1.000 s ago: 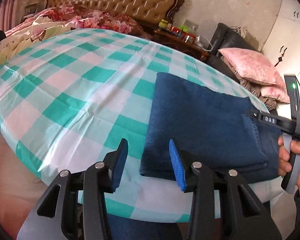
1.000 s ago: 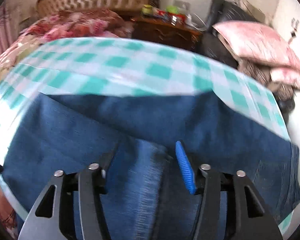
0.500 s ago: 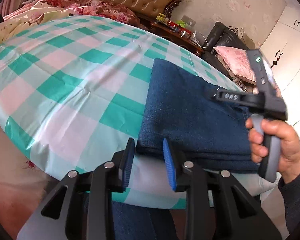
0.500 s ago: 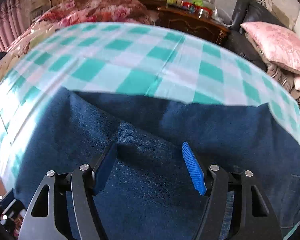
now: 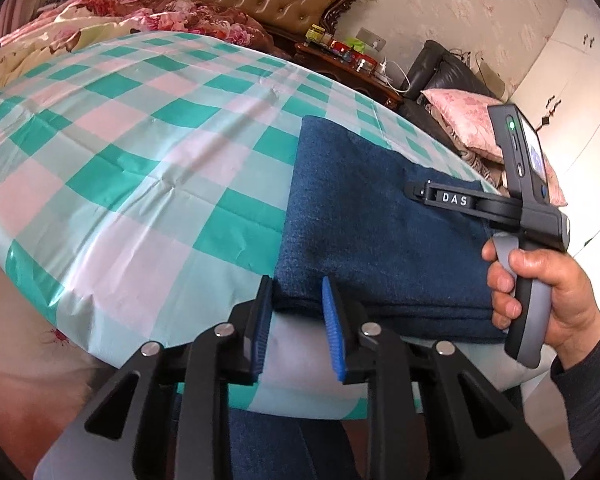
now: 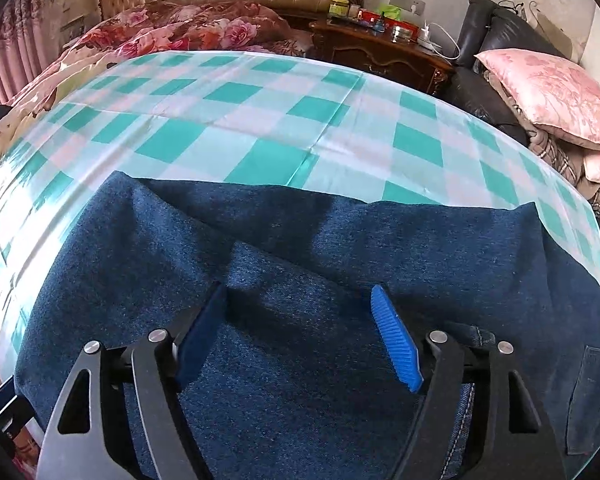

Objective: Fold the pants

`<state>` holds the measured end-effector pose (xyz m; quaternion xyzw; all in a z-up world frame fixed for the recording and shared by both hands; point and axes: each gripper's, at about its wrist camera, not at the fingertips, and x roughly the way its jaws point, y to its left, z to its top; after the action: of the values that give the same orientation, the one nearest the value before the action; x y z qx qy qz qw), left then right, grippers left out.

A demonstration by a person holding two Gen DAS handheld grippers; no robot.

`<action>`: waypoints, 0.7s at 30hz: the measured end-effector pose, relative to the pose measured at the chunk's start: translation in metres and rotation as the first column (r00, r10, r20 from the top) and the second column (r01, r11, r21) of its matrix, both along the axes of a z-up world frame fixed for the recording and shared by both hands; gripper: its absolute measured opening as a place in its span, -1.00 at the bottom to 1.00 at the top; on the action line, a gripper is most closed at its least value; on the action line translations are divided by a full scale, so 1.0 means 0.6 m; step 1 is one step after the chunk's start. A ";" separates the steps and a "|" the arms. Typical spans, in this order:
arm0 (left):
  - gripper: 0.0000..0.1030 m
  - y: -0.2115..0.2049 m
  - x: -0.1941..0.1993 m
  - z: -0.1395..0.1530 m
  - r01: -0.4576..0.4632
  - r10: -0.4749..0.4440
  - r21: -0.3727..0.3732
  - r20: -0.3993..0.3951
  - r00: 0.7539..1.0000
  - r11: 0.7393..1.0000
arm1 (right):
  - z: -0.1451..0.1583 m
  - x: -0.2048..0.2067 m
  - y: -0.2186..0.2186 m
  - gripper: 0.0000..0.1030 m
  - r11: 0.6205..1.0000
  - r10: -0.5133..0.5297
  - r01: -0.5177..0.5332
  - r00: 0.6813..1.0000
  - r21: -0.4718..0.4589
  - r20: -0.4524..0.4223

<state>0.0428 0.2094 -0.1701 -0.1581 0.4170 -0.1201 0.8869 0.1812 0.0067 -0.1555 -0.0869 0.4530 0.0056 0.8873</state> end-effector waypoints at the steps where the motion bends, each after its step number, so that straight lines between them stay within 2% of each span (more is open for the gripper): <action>1: -0.58 -0.003 0.000 0.001 0.003 -0.003 0.017 0.002 1.000 1.000 | 0.000 0.000 0.000 0.39 1.000 0.001 -0.001 1.000 0.000 0.001; 5: -0.58 -0.012 0.000 0.002 0.013 -0.013 0.074 0.010 1.000 0.997 | 0.004 -0.001 -0.003 0.40 1.000 -0.013 0.013 1.000 0.008 -0.015; 9: -0.58 -0.010 0.000 0.001 0.015 -0.016 0.071 0.010 1.000 0.997 | 0.041 -0.038 -0.007 0.34 0.999 -0.042 0.043 0.998 -0.019 0.036; 12: -0.58 -0.009 0.000 0.002 0.014 -0.015 0.071 0.010 1.000 0.997 | 0.050 -0.063 -0.011 0.34 0.998 -0.048 0.050 0.998 -0.042 0.037; 17: -0.55 -0.007 0.000 0.002 0.008 -0.008 0.063 0.006 1.000 0.998 | 0.030 -0.074 -0.021 0.33 0.995 -0.060 0.061 0.998 -0.079 0.006; 21: -0.49 0.005 -0.006 0.025 -0.019 0.019 0.005 0.060 0.998 1.000 | 0.011 -0.076 -0.031 0.32 0.996 -0.067 0.066 0.998 -0.063 -0.017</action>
<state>0.0394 0.2121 -0.1550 -0.1558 0.3888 -0.1151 0.9007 0.1355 -0.0116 -0.1488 -0.0995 0.4640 -0.0375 0.8795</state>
